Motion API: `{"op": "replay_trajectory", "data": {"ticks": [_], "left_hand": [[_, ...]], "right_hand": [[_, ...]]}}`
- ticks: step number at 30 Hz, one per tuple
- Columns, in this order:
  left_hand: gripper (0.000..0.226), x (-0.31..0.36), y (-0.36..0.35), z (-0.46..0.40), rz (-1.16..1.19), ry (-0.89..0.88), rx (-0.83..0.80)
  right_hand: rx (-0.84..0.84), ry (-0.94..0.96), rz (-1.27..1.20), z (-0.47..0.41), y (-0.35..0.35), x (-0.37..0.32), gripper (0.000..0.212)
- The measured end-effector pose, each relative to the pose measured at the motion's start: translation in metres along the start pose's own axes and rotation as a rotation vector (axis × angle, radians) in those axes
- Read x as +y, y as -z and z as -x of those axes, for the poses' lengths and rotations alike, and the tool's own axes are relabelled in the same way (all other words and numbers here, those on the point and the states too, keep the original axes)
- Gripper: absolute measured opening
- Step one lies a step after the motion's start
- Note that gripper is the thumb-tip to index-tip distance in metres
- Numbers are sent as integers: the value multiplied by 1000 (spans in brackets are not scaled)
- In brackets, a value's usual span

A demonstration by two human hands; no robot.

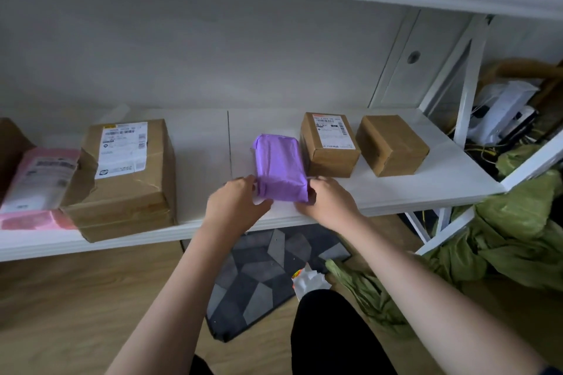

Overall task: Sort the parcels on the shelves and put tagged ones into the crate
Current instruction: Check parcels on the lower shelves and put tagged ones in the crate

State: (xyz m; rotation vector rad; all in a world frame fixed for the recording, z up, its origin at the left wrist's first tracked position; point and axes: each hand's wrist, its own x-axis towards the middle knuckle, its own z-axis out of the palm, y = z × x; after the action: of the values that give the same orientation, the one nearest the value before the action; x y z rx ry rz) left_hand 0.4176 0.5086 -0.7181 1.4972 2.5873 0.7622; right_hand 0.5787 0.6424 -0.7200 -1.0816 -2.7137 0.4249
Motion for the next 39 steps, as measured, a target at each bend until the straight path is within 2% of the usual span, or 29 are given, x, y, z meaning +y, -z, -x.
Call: {"op": "replay_trajectory", "data": {"ticks": [4,8,16,19,22,23,25,27,30,34,39], "left_hand": [[49,7,-8,-1,-12,-23,40],[35,8,-18,-4,-40,-22,69],[30,28,-25,-5,-2,66,75],[31,41,-33,-1,182,185,77],[34,49,-35,4,323,273,8],[34,49,-34,4,333,274,-13],[34,46,-29,6,229,251,-42],[36,40,-24,13,17,241,-26],[50,22,-15,28,-105,270,-20],[56,-10,5,41,-58,273,-53],[66,-39,29,47,13,195,69]], "right_hand": [[64,26,-18,-2,-11,8,15],[153,87,-38,-1,-18,20,17],[122,135,-17,-3,-5,25,11],[79,92,-170,-2,3,29,9],[55,62,-373,1,12,29,9],[30,56,-421,1,18,26,18],[-3,61,-509,-1,26,18,32],[1,81,-555,-5,29,7,42],[61,144,-509,-8,26,-17,47],[88,227,-402,-6,17,-51,50],[93,245,-300,-8,1,-64,51]]}}
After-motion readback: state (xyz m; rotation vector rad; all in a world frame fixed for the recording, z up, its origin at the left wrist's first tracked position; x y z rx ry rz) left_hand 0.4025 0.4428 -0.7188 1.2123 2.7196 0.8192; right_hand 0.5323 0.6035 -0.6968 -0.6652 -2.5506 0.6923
